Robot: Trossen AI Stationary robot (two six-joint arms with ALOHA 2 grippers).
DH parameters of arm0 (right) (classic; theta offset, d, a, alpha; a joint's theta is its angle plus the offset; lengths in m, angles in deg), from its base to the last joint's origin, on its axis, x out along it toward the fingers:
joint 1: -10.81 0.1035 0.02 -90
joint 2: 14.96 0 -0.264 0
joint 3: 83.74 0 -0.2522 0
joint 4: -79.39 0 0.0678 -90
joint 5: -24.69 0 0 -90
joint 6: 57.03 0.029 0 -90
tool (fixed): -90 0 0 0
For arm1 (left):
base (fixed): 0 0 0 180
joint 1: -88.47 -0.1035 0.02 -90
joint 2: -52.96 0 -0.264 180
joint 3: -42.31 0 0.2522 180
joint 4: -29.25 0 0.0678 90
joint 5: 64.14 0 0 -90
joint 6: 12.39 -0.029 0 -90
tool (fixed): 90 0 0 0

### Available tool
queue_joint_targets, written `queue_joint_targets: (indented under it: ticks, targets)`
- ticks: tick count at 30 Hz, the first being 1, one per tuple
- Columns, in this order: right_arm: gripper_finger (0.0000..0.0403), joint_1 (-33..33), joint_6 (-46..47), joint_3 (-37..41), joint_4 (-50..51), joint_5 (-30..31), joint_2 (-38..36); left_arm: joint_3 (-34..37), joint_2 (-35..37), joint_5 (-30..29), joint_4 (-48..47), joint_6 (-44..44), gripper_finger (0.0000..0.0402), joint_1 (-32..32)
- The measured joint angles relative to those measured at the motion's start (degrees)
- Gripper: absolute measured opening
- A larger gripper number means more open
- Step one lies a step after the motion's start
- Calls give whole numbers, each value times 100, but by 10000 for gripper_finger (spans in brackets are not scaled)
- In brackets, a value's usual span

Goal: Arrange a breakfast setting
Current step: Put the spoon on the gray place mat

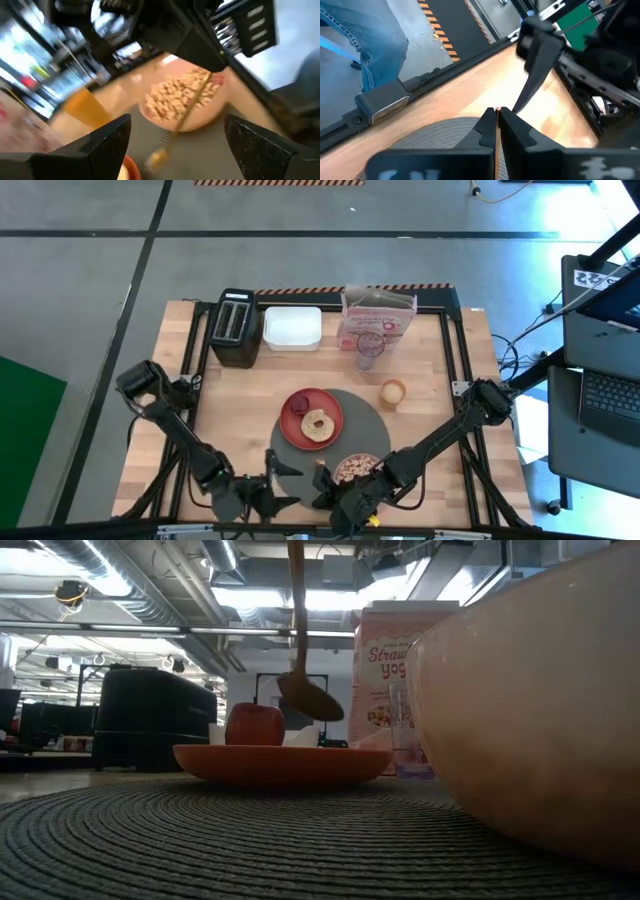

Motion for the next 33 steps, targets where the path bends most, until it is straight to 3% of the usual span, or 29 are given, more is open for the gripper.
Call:
queue_joint_targets:
  ticks: [3,6,10,15,19,25,29,33]
  targets:
    - [11,0,-119,0,0,16,0,144,337,427,-173,1502,313,-24]
    - [9,0,-303,0,19,148,0,273,534,1169,-69,3618,313,-272]
    - [9,0,-503,0,17,196,0,602,512,1953,853,5663,313,-645]
    - [10,39,-596,0,57,209,0,882,491,2621,1749,6579,313,-920]
    - [8,112,-731,2,125,387,0,996,491,2654,2337,7337,313,-1035]
    - [10,262,-747,6,437,650,0,1138,467,2636,1884,9027,313,-987]
    - [9,384,-920,9,594,1200,20,1188,463,2658,1616,10310,313,-1025]
    - [10,461,-1078,11,465,1450,61,1189,463,2654,1625,10739,313,-1167]
